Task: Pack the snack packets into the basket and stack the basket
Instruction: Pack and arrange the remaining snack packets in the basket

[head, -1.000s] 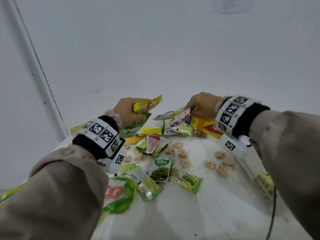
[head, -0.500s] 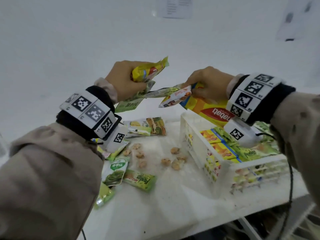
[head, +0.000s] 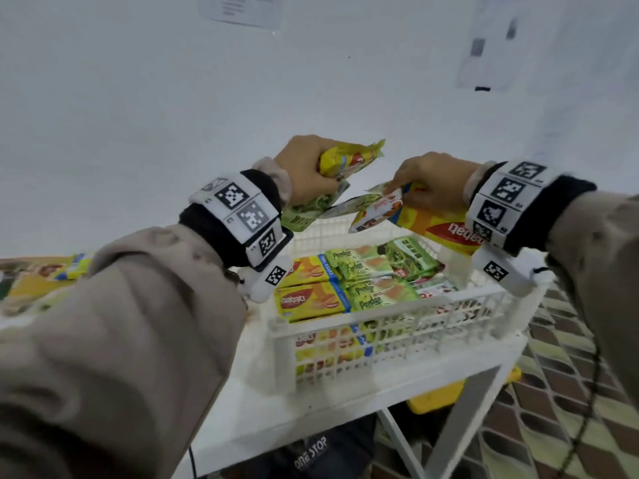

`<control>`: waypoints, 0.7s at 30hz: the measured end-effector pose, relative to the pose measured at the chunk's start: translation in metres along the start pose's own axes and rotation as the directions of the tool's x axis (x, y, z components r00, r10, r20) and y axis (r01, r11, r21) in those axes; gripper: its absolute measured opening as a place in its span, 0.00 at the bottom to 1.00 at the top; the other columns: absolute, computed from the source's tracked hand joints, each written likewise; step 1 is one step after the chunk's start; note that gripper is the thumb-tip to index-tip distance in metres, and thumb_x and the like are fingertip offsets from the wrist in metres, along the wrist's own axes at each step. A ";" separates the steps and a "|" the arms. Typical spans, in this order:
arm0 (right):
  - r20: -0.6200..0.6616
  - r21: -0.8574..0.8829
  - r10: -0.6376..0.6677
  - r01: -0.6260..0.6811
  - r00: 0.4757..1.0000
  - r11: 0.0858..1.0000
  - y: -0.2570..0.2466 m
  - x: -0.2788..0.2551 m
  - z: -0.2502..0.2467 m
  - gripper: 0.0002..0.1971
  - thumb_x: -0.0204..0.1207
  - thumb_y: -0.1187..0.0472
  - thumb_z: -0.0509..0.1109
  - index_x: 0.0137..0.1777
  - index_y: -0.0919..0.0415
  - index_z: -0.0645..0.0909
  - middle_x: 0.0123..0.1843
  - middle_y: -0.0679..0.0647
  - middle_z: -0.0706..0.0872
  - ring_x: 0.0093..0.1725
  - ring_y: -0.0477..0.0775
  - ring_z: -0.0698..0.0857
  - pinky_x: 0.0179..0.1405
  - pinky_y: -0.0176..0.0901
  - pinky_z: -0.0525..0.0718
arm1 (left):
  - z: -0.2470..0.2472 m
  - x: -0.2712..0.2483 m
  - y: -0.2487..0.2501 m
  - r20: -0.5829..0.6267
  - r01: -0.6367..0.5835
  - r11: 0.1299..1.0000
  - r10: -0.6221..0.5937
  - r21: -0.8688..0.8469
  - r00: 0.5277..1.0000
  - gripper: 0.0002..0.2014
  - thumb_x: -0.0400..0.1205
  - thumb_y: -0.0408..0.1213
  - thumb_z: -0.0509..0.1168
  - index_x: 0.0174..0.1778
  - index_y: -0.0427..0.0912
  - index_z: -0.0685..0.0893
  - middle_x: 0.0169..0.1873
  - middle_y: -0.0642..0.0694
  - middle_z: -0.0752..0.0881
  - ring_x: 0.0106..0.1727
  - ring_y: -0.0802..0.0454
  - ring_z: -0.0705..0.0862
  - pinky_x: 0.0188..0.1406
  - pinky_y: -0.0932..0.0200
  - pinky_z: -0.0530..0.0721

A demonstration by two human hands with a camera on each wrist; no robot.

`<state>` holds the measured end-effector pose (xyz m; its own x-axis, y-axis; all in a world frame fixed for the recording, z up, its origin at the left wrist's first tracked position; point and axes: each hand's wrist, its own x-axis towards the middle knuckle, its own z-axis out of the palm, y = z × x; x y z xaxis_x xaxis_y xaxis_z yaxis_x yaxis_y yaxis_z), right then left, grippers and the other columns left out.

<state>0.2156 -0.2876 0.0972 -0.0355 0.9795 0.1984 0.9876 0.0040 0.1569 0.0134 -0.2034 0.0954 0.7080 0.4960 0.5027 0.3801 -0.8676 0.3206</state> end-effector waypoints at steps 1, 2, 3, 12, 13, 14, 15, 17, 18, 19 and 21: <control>0.015 -0.018 -0.011 0.011 1.000 1.000 0.008 0.000 0.002 0.17 0.79 0.65 0.64 0.67 0.56 0.80 0.65 0.58 0.82 0.62 0.61 0.80 0.59 0.49 0.76 | 0.009 0.005 0.005 0.015 0.008 1.000 -0.008 0.000 1.000 0.16 0.73 0.30 0.68 0.58 0.36 0.84 0.46 0.41 0.86 0.45 0.48 0.79 0.40 0.61 0.73; 0.032 -0.036 -0.020 0.021 0.999 0.999 0.015 0.001 0.005 0.17 0.79 0.64 0.64 0.67 0.56 0.80 0.65 0.58 0.82 0.61 0.61 0.81 0.59 0.49 0.77 | 0.018 0.010 0.010 0.032 0.015 1.000 -0.015 -0.002 0.999 0.17 0.73 0.29 0.68 0.59 0.35 0.84 0.49 0.39 0.86 0.46 0.46 0.80 0.44 0.59 0.76; 0.053 -0.052 -0.029 0.032 0.998 0.998 0.022 0.002 0.008 0.17 0.79 0.64 0.64 0.67 0.56 0.80 0.64 0.58 0.83 0.60 0.61 0.81 0.58 0.49 0.78 | 0.026 0.015 0.013 0.049 0.025 1.000 -0.024 -0.003 0.999 0.18 0.73 0.29 0.68 0.59 0.35 0.83 0.51 0.38 0.86 0.49 0.44 0.82 0.48 0.57 0.79; 0.159 -0.077 -0.071 0.084 0.985 0.994 0.065 0.041 0.046 0.17 0.79 0.62 0.63 0.68 0.54 0.79 0.64 0.54 0.84 0.62 0.57 0.82 0.59 0.45 0.79 | 0.087 0.071 0.010 0.169 0.077 0.997 -0.077 0.007 0.983 0.18 0.74 0.29 0.66 0.62 0.38 0.82 0.51 0.39 0.86 0.47 0.49 0.80 0.45 0.59 0.76; 0.169 -0.076 -0.062 0.076 0.984 0.994 0.070 0.047 0.050 0.18 0.79 0.62 0.63 0.68 0.54 0.79 0.65 0.54 0.84 0.62 0.56 0.82 0.60 0.45 0.79 | 0.094 0.077 0.008 0.178 0.082 0.997 -0.083 0.011 0.981 0.17 0.74 0.29 0.66 0.60 0.37 0.83 0.50 0.40 0.86 0.46 0.48 0.80 0.46 0.58 0.76; 0.184 -0.073 -0.054 0.069 0.981 0.995 0.074 0.052 0.054 0.18 0.79 0.62 0.63 0.68 0.53 0.79 0.65 0.53 0.83 0.62 0.56 0.81 0.60 0.45 0.80 | 0.101 0.084 0.005 0.182 0.091 0.996 -0.092 0.015 0.979 0.16 0.74 0.29 0.66 0.59 0.36 0.83 0.47 0.42 0.85 0.45 0.49 0.79 0.45 0.58 0.76; 0.203 -0.068 -0.045 0.060 0.978 0.996 0.078 0.058 0.059 0.18 0.79 0.62 0.63 0.69 0.53 0.79 0.66 0.52 0.83 0.63 0.55 0.81 0.61 0.45 0.79 | 0.107 0.090 0.002 0.186 0.101 0.995 -0.103 0.018 0.977 0.14 0.74 0.29 0.66 0.56 0.36 0.84 0.43 0.44 0.83 0.44 0.49 0.78 0.42 0.60 0.74; 0.251 -0.058 -0.022 0.037 0.968 0.998 0.087 0.069 0.070 0.19 0.80 0.61 0.63 0.70 0.53 0.78 0.67 0.52 0.82 0.64 0.55 0.80 0.62 0.45 0.79 | 0.120 0.099 -0.002 0.188 0.120 0.993 -0.120 0.015 0.975 0.07 0.74 0.28 0.66 0.47 0.37 0.83 0.39 0.47 0.80 0.41 0.50 0.76 0.36 0.62 0.70; 0.270 -0.057 -0.010 0.026 0.963 0.998 0.091 0.072 0.076 0.19 0.80 0.61 0.63 0.71 0.53 0.77 0.68 0.52 0.81 0.65 0.55 0.80 0.63 0.45 0.78 | 0.127 0.102 -0.004 0.193 0.128 0.992 -0.127 0.005 0.973 0.05 0.74 0.28 0.66 0.44 0.39 0.81 0.36 0.48 0.79 0.39 0.49 0.75 0.32 0.61 0.69; 0.287 -0.056 0.003 0.013 0.958 0.998 0.095 0.075 0.083 0.19 0.80 0.60 0.63 0.71 0.53 0.76 0.69 0.52 0.80 0.66 0.55 0.79 0.64 0.45 0.78 | 0.134 0.105 -0.005 0.201 0.129 0.992 -0.125 -0.009 0.972 0.05 0.74 0.27 0.66 0.41 0.40 0.79 0.34 0.49 0.78 0.39 0.49 0.74 0.28 0.62 0.66; 0.326 -0.043 0.028 -0.015 0.945 0.999 0.104 0.080 0.095 0.20 0.80 0.60 0.63 0.72 0.53 0.75 0.70 0.52 0.79 0.67 0.56 0.78 0.65 0.46 0.77 | 0.149 0.109 -0.006 0.224 0.128 0.991 -0.119 -0.027 0.967 0.08 0.74 0.27 0.65 0.38 0.43 0.75 0.30 0.51 0.76 0.38 0.49 0.74 0.27 0.60 0.60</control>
<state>0.3297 -0.1896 0.0371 0.0440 0.9913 -0.1237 0.9805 -0.0191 0.1958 0.1774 -0.1496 0.0291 0.7728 0.5750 0.2684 0.4515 -0.7955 0.4042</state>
